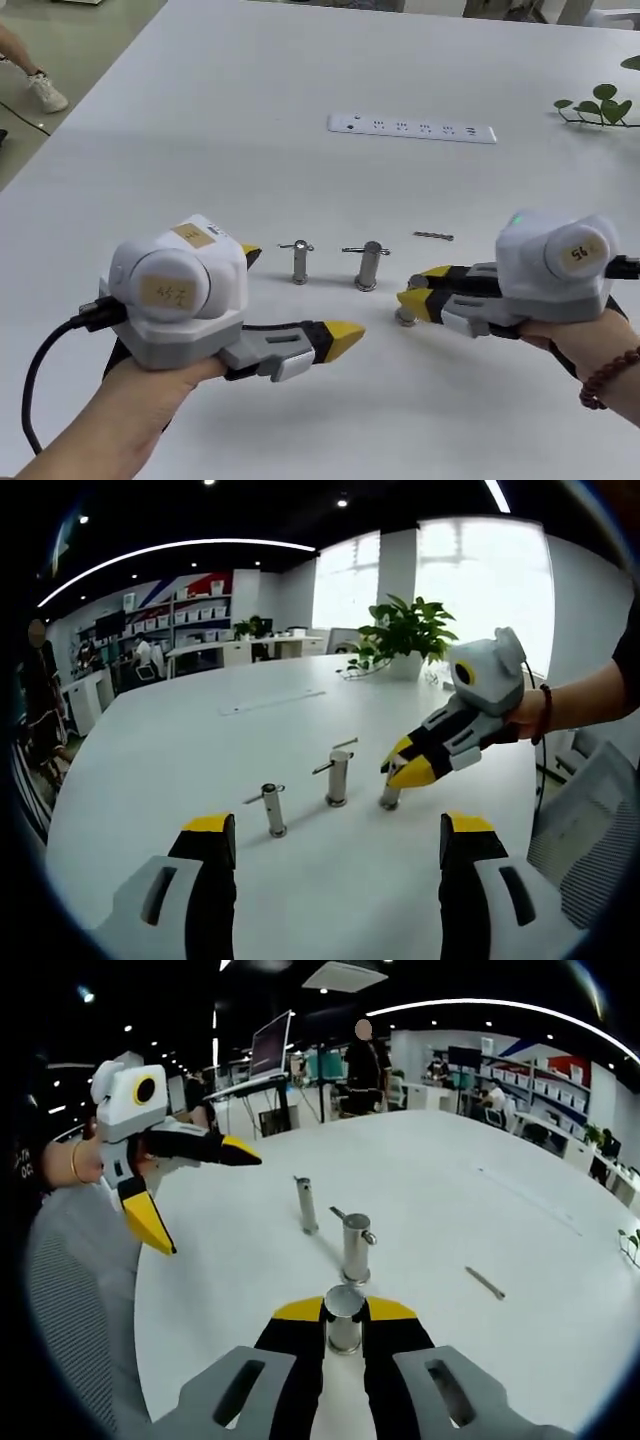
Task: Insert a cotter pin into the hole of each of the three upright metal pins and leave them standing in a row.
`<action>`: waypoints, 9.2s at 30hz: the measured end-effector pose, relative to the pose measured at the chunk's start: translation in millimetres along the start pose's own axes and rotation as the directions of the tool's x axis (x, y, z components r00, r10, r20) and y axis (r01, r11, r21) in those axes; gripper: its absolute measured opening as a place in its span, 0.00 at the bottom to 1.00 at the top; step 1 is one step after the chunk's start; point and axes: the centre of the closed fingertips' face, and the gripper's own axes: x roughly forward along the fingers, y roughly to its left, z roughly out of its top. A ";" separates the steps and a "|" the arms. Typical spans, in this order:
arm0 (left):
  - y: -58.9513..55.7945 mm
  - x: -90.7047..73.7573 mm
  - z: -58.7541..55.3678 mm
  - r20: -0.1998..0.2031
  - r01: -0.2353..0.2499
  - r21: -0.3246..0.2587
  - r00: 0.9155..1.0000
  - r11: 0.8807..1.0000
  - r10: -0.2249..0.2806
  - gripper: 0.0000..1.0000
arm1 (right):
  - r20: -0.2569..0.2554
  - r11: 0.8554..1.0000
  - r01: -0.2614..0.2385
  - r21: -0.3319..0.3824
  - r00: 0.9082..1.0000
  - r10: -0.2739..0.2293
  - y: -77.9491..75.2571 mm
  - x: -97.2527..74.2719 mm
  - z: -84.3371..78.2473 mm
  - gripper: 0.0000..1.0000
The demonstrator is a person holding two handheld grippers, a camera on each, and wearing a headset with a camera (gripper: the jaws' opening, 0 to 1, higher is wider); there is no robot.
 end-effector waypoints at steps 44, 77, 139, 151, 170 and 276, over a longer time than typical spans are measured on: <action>1.3 -0.6 1.3 0.011 -0.014 -0.012 1.000 1.000 0.014 0.92 | -0.032 0.993 0.005 0.122 0.999 -0.001 -24.9 -34.3 24.0 0.21; 4.5 1.2 2.4 0.022 -0.026 -0.011 0.999 1.000 0.026 0.93 | -0.346 0.996 0.028 -0.086 0.937 -0.056 -119.8 12.5 -5.7 0.16; 3.2 0.5 -2.9 -0.002 -0.002 -0.021 1.000 1.000 0.002 0.84 | -0.423 0.976 -0.017 -0.218 0.903 -0.078 -126.0 10.5 -18.5 0.00; -0.2 -3.6 -2.6 0.006 0.024 -0.054 1.000 0.998 -0.023 0.76 | -0.302 0.952 -0.037 -0.305 0.951 -0.060 -101.2 -12.2 15.5 0.00; -10.3 -3.9 25.2 0.068 0.087 -0.120 0.995 0.989 -0.079 0.56 | -0.163 0.928 -0.115 -0.355 0.985 0.060 -26.4 -30.7 44.2 0.00; -72.6 -15.8 5.7 0.027 0.389 -0.027 0.921 0.921 -0.388 0.00 | -0.031 0.910 -0.411 0.060 0.910 0.413 93.6 -42.4 20.8 0.08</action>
